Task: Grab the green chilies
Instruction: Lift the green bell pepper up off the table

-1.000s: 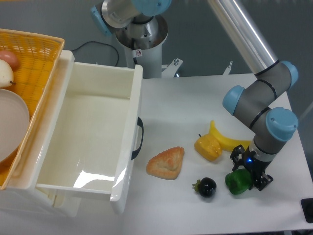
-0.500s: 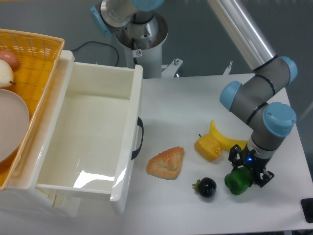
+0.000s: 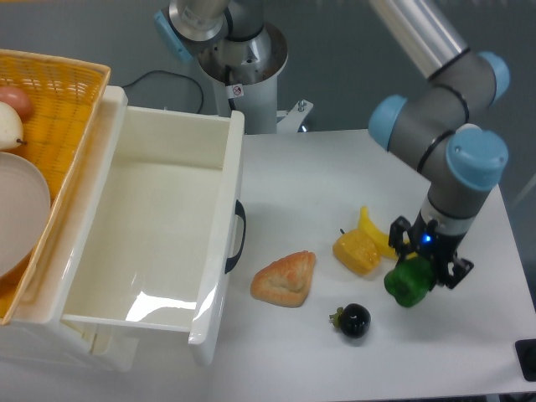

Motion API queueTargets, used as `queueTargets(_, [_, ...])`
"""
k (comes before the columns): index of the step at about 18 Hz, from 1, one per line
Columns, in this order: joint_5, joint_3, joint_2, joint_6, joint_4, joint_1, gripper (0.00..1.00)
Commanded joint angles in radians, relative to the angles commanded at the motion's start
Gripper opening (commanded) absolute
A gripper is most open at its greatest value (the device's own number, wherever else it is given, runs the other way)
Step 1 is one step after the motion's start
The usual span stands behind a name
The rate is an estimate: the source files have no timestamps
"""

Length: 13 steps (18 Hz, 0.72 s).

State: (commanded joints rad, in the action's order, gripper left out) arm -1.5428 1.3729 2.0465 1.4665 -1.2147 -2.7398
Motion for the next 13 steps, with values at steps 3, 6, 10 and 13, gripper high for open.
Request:
queueTargets(3, [-0.037,-0.002,-0.04,0.003,-0.04,0.009,0.41])
queueTargets(6, [-0.037,-0.011,-0.058,0.006,-0.089,0.008,0.41])
queueTargets(10, [-0.037,-0.014,-0.065,0.018,-0.095,0.0,0.41])
queueTargets(13, [-0.037,-0.014,-0.066,0.018,-0.095,-0.001,0.41])
